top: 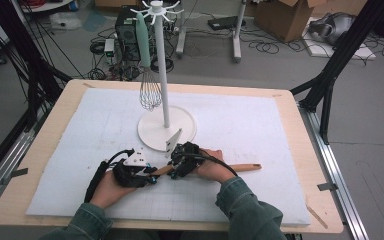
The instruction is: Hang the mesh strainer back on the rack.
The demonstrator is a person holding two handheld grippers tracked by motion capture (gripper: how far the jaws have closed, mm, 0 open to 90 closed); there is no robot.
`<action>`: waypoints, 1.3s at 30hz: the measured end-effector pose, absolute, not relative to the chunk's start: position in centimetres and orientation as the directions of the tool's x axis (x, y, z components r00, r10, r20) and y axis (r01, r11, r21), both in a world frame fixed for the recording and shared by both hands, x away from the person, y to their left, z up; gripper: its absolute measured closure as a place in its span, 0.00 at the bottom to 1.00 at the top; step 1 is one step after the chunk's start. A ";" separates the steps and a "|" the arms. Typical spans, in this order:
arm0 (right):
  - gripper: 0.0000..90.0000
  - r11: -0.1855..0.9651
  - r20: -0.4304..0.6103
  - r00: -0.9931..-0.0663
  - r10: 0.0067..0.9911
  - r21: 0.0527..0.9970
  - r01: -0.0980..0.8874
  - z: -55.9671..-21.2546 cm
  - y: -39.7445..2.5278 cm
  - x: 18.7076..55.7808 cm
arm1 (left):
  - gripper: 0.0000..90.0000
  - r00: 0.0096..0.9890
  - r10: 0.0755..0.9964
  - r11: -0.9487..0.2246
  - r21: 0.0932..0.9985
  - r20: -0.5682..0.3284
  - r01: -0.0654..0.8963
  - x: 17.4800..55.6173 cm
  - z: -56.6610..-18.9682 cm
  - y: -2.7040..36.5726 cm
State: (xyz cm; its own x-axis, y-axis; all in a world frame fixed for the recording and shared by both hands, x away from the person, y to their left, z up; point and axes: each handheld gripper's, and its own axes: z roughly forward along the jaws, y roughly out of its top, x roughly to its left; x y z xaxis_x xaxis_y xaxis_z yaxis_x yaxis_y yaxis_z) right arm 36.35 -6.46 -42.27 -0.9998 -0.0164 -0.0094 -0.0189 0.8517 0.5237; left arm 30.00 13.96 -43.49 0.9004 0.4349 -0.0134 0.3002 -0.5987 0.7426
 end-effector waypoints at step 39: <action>0.79 0.751 0.007 -1.000 0.005 0.660 0.008 -39.8 -7.7 36.3 | 0.51 0.869 0.490 -0.471 0.819 -0.065 0.327 29.9 -40.3 18.7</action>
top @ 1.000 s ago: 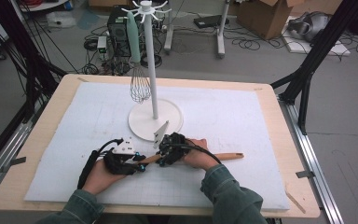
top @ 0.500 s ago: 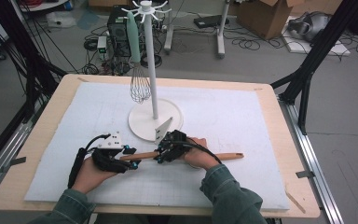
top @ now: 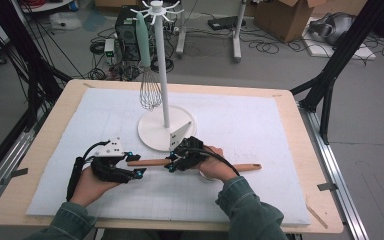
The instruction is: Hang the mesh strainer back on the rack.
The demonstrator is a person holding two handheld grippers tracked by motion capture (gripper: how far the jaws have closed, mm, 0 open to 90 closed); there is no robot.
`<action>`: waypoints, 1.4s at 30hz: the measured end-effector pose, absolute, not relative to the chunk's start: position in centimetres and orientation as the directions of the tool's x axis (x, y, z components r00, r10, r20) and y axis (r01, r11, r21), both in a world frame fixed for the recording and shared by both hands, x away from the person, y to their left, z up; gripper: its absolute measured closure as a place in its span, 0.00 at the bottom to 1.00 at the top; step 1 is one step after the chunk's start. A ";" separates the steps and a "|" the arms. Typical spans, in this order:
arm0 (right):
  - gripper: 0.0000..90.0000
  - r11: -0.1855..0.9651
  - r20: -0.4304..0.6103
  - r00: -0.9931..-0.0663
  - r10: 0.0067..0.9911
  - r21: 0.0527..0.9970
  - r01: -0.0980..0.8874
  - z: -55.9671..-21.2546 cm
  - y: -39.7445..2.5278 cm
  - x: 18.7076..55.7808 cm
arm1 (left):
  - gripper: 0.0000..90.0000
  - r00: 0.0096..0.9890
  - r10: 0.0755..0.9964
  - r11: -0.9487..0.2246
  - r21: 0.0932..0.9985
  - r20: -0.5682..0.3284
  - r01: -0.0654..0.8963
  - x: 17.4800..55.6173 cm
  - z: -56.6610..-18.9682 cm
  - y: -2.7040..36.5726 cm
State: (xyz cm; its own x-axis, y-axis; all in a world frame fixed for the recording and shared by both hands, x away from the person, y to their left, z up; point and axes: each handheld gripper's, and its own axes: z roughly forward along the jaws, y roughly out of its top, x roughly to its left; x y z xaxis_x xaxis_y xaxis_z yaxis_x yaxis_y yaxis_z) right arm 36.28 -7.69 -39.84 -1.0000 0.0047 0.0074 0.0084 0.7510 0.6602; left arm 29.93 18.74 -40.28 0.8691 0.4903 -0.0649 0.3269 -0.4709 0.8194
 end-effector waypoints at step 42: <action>0.75 0.681 0.017 -0.999 0.036 0.731 0.037 -39.0 -7.4 34.9 | 0.77 0.915 0.399 -0.443 0.861 -0.061 0.250 29.4 -38.4 18.2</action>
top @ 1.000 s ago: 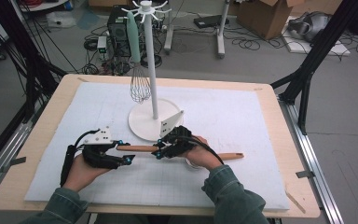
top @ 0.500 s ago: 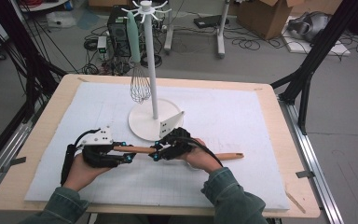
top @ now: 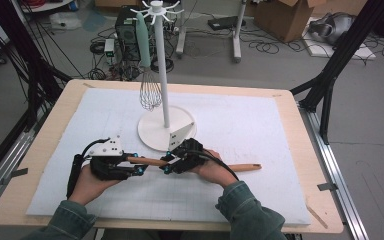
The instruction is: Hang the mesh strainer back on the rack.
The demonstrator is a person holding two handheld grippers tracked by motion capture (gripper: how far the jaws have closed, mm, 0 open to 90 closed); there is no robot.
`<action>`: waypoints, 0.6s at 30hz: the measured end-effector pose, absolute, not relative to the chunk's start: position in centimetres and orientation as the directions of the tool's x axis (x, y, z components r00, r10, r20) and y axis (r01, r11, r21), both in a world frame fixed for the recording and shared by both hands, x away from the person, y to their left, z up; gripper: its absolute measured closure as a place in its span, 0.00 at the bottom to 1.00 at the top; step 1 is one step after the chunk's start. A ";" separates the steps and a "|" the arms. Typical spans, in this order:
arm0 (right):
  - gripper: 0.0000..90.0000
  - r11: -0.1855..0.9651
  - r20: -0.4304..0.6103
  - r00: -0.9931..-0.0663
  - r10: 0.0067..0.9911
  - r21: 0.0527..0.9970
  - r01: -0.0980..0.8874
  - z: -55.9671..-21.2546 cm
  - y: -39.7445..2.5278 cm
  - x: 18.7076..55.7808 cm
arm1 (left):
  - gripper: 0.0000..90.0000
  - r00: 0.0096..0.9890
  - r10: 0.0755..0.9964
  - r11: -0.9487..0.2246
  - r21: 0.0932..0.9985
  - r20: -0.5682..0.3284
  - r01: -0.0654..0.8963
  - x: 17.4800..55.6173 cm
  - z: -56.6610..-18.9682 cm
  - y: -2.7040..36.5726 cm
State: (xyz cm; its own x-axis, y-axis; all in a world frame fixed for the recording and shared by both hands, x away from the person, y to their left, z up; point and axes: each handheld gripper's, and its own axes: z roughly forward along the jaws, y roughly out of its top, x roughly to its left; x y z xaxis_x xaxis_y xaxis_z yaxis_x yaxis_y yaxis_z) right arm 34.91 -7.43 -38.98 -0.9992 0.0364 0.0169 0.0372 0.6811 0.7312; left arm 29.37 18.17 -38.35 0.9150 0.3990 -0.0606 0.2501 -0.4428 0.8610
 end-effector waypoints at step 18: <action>0.77 0.691 -0.059 -0.998 0.033 0.722 -0.020 -38.1 -7.4 34.1 | 0.79 0.922 0.384 -0.429 0.873 -0.056 0.232 29.3 -37.4 17.5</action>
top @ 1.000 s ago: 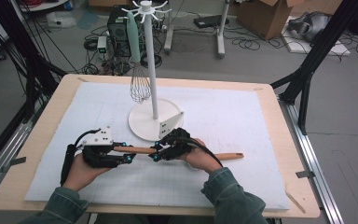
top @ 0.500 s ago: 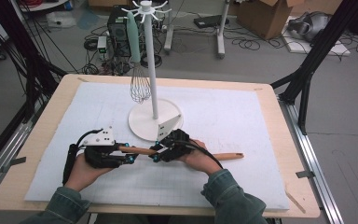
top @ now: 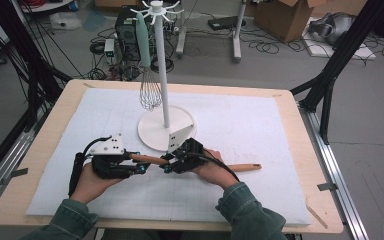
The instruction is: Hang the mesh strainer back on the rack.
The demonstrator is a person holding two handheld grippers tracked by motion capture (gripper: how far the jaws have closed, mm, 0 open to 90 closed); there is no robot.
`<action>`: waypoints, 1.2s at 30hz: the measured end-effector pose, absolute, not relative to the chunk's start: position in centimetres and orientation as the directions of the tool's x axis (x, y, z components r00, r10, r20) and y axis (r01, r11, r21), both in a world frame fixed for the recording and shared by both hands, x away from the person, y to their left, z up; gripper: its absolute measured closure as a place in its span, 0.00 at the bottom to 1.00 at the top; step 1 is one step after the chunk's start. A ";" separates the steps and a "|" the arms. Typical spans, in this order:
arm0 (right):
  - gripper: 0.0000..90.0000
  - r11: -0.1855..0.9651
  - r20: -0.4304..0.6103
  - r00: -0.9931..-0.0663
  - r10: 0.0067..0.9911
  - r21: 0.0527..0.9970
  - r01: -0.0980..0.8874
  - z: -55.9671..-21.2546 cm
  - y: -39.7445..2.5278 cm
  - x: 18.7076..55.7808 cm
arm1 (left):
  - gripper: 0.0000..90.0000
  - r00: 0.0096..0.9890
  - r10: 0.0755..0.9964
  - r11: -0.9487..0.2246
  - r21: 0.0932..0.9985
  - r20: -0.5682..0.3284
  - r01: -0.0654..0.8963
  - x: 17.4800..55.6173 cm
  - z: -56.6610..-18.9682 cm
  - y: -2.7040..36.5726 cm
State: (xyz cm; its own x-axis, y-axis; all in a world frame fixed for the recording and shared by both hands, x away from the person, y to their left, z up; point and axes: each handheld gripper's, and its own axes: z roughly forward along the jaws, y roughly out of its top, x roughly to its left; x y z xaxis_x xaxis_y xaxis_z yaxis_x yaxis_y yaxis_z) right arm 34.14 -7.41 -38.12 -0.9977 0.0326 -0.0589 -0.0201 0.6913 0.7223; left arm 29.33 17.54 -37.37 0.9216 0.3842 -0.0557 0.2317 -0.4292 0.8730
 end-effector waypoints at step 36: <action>0.80 0.611 -0.005 -0.990 0.144 0.787 0.085 -38.0 -8.0 34.4 | 0.73 0.898 0.433 -0.379 0.890 -0.073 0.255 29.2 -36.2 18.1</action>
